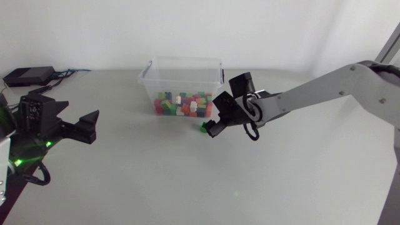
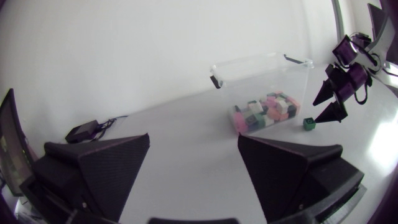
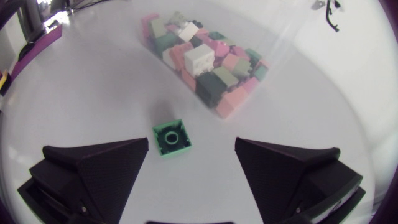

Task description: Place the duplo bricks in the container

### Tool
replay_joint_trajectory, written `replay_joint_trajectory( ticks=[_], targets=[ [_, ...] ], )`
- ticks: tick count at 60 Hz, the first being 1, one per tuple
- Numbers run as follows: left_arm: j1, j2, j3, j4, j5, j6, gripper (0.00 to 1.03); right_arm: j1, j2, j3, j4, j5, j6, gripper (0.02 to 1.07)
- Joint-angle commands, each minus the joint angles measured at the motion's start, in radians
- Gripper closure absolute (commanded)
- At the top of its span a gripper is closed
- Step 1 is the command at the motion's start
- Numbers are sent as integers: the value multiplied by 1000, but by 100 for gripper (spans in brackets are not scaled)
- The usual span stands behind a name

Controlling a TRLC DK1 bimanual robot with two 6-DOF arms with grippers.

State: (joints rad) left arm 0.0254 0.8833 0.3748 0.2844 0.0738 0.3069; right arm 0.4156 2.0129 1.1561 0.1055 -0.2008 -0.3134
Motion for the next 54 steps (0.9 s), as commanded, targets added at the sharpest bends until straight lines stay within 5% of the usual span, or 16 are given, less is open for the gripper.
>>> replay_joint_trajectory(
  ticks=[1,38,43,54],
  targets=[
    [10,-9,-31,22,7,-23,5,-15,46,-26,13,-28,-50,7],
    [10,5,-57,61,7,-28,5,5,129,48,-4,-49,-119,14],
    [10,5,-60,67,7,-26,5,12,129,50,-3,-49,-121,23],
    [10,0,-71,71,7,-28,5,14,127,27,31,-51,-124,67]
  ],
)
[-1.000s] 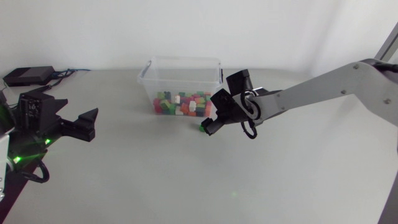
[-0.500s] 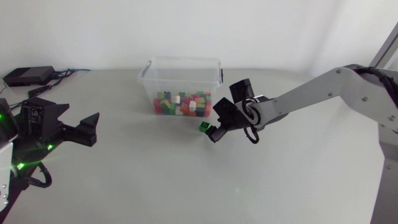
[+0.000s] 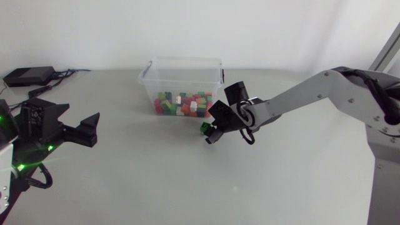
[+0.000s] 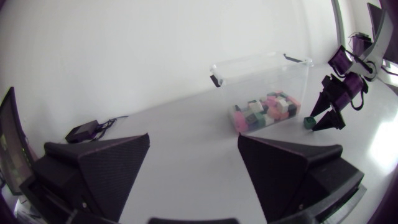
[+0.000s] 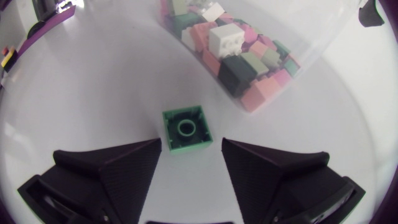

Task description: Place the duplo bricks in the container

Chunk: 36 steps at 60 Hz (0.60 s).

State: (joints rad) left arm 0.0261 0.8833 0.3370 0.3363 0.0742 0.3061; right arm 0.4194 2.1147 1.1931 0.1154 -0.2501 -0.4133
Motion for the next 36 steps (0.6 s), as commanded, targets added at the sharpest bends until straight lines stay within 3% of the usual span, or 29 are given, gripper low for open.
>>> replay_joint_trajectory(
  ticks=[1,14,19,36],
  targets=[
    [9,-1,-33,20,6,-27,5,10,25,-10,23,-2,-24,67],
    [12,-17,-41,20,6,-25,5,22,25,-10,30,-2,-21,69],
    [15,-21,-47,20,6,-25,5,27,25,-9,35,-2,-15,50],
    [11,-43,-53,20,6,-27,5,35,41,8,35,3,-7,50]
  ],
)
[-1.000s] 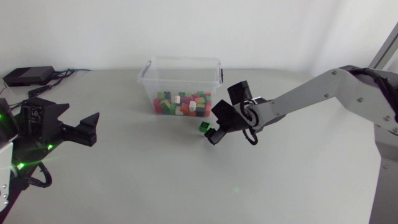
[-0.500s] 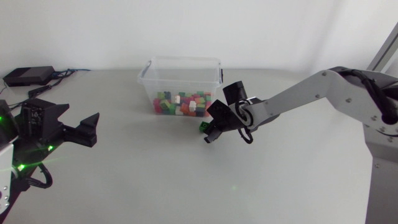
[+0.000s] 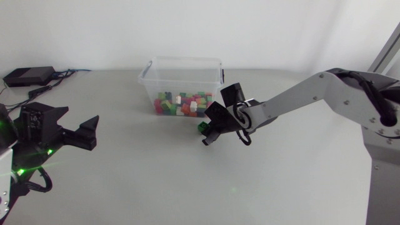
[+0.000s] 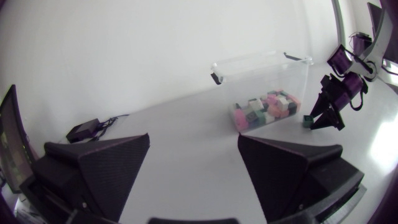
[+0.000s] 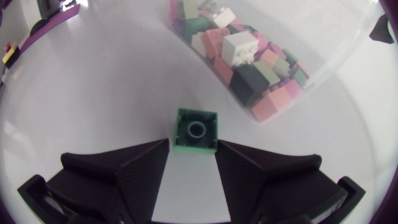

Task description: Place the duplo bricks in the container

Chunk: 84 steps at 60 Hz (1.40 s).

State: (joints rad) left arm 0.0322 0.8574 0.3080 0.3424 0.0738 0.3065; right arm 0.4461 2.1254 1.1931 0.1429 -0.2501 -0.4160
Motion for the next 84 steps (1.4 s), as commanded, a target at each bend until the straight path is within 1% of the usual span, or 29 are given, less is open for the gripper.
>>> replay_joint_trajectory(
  ticks=[1,10,20,22,27,29,30,38,45,51,63,74,84],
  targets=[
    [5,-17,-24,14,6,-27,5,8,30,11,7,3,-4,50],
    [2,-24,-30,14,6,-29,5,9,34,28,3,3,-4,51],
    [0,-31,-46,14,6,-30,5,17,48,56,-11,6,-1,67],
    [2,-32,-46,14,6,-30,5,19,53,62,-12,11,-1,72],
    [5,-38,-46,14,6,-30,5,23,59,62,-16,14,3,74],
    [5,-41,-49,14,6,-30,5,23,56,56,-17,14,8,79],
    [5,-43,-50,14,6,-30,5,23,48,49,-16,14,9,79],
    [6,-84,-72,14,6,-47,5,22,-24,8,-16,17,17,80],
    [6,-123,-93,29,3,-79,5,17,-140,-33,-19,23,39,80],
    [-2,-146,-109,35,-23,-89,6,25,-251,-58,-57,32,56,80],
    [-11,-251,-178,66,-42,-95,6,63,-401,-73,-80,98,89,80],
    [-14,-348,-225,67,-42,-93,7,83,-424,-6,-92,147,111,80],
    [-9,-400,-260,67,-42,-93,7,85,-394,83,-94,163,140,80]
  ],
)
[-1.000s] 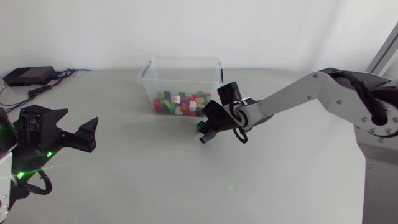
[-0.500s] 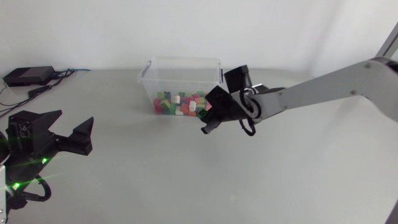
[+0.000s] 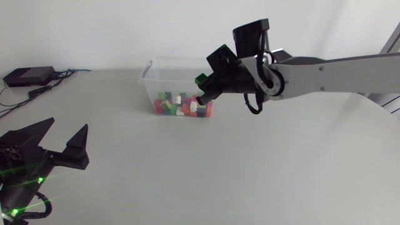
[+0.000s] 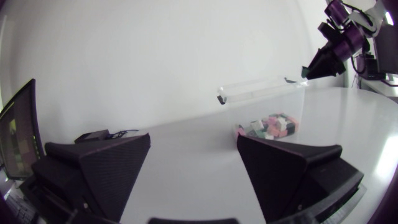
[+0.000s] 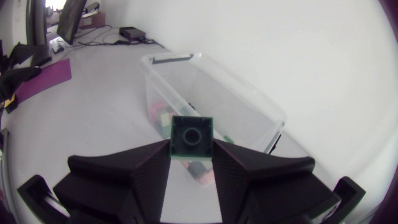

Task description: Place the duplo bricks in the container

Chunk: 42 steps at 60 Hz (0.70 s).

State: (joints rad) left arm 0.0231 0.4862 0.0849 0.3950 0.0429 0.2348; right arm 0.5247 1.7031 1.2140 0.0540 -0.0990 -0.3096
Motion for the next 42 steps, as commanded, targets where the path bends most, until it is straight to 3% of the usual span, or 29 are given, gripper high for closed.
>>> replay_joint_trajectory(
  ticks=[1,42],
  targets=[
    [1,-40,-40,15,-11,-22,7,6,32,70,-5,13,38,80],
    [0,-158,-88,2,-32,-58,9,-5,331,384,35,73,98,80]
  ],
)
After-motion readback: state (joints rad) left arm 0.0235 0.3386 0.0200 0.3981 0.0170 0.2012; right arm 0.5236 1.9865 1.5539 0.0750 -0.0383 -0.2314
